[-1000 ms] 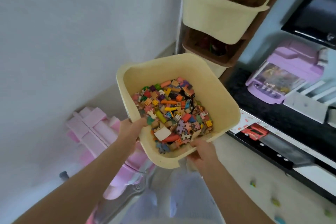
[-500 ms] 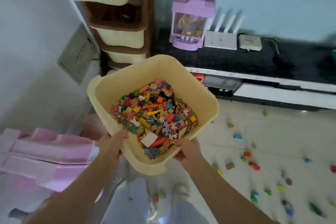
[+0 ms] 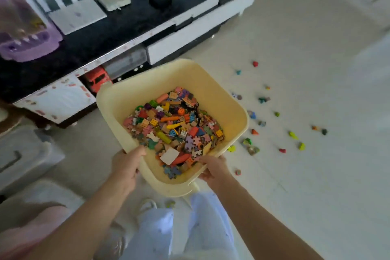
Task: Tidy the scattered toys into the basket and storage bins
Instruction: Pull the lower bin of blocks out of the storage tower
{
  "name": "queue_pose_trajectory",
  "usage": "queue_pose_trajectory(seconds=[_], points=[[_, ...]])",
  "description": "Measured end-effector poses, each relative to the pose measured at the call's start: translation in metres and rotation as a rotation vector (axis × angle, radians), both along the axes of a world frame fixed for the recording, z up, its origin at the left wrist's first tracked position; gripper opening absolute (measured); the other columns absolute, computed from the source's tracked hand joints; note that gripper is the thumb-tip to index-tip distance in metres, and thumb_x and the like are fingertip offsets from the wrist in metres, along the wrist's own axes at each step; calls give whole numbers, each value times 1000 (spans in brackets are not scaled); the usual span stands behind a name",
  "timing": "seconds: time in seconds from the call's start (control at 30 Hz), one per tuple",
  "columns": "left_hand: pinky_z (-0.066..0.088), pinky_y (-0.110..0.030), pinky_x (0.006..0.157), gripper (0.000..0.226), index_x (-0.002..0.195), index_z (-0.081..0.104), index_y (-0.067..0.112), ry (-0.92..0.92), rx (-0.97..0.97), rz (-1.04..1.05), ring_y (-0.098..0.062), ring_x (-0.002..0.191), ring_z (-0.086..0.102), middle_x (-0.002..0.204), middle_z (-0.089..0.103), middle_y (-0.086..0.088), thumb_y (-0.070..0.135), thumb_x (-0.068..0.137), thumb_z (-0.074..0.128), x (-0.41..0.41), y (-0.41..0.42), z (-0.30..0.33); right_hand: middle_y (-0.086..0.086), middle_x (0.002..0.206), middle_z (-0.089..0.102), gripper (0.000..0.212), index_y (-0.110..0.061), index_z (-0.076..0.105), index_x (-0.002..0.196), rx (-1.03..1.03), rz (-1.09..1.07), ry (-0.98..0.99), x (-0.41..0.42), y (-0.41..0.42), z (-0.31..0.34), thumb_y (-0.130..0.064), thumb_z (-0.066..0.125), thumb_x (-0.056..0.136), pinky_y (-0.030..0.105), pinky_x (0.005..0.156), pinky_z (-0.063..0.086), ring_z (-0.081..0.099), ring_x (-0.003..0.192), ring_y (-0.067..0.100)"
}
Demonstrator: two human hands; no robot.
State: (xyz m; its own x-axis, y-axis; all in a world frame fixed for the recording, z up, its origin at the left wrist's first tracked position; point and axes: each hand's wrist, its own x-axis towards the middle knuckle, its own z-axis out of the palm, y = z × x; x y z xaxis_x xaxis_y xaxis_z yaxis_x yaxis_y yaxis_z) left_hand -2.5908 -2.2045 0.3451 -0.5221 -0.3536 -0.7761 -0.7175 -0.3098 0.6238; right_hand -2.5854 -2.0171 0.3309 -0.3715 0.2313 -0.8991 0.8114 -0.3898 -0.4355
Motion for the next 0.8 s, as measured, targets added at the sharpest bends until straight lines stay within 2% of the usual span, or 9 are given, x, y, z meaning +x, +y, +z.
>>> queue_pose_trajectory(seconds=[0.07, 0.1, 0.13, 0.23, 0.3, 0.5, 0.6, 0.7, 0.8], points=[[40, -18, 43, 15, 76, 57, 9, 13, 29, -107, -11, 49, 55, 77, 60, -12, -5, 82, 54, -2, 10, 2, 13, 94, 60, 32, -12, 50, 101, -3, -92, 18, 18, 9, 1, 13, 46, 82, 54, 82, 54, 61, 86, 29], [43, -23, 49, 14, 79, 58, 8, 9, 38, -156, -14, 57, 57, 82, 61, -13, -5, 82, 55, -4, 14, 2, 12, 91, 59, 32, -10, 50, 103, -8, -135, 24, 27, 12, 2, 13, 45, 82, 53, 81, 55, 61, 82, 28], [45, -26, 53, 13, 83, 59, 7, 7, 42, -197, -18, 63, 57, 84, 62, -13, -5, 82, 55, -4, 19, 3, 13, 91, 60, 33, -8, 50, 106, -14, -183, 32, 35, 15, 3, 14, 44, 82, 49, 74, 57, 61, 80, 27], [48, -24, 49, 14, 90, 58, 7, 7, 24, -322, -19, 67, 56, 78, 60, -7, -4, 81, 56, -2, 46, 8, 17, 100, 61, 38, -4, 51, 112, -18, -315, 43, 61, 33, 8, 14, 45, 80, 36, 48, 58, 63, 84, 30], [48, -21, 44, 17, 96, 57, 4, -5, 11, -406, -19, 67, 56, 77, 60, -8, -3, 81, 58, 2, 67, 10, 18, 101, 61, 38, -4, 51, 112, -18, -390, 43, 79, 49, 11, 15, 45, 80, 33, 43, 56, 62, 84, 31], [54, -27, 51, 16, 98, 59, 8, -54, 72, -706, -22, 72, 62, 83, 65, -10, 11, 83, 64, 20, 144, -3, 18, 103, 61, 39, -5, 49, 113, 22, -520, 33, 129, 125, -2, 14, 42, 80, 41, 63, 55, 62, 91, 32], [51, -32, 60, 21, 103, 55, 14, -38, 103, -715, -24, 80, 63, 92, 65, -10, 23, 85, 63, 15, 186, -28, 13, 89, 58, 34, -5, 51, 102, 84, -487, 8, 156, 188, -22, 16, 39, 79, 39, 64, 53, 59, 78, 26], [47, -33, 56, 31, 111, 53, 13, -106, 32, -587, -23, 73, 58, 87, 60, -9, 25, 85, 63, -8, 219, -75, 11, 87, 59, 36, -6, 51, 101, 152, -425, 7, 178, 245, -52, 17, 38, 77, 34, 58, 51, 59, 76, 23], [50, -27, 43, 11, 91, 55, 13, -276, 28, -663, -21, 67, 51, 69, 60, -8, 23, 90, 56, -14, 252, -129, 10, 90, 62, 39, -6, 53, 106, 199, -365, -12, 201, 293, -93, 17, 40, 77, 32, 57, 52, 61, 79, 24]])
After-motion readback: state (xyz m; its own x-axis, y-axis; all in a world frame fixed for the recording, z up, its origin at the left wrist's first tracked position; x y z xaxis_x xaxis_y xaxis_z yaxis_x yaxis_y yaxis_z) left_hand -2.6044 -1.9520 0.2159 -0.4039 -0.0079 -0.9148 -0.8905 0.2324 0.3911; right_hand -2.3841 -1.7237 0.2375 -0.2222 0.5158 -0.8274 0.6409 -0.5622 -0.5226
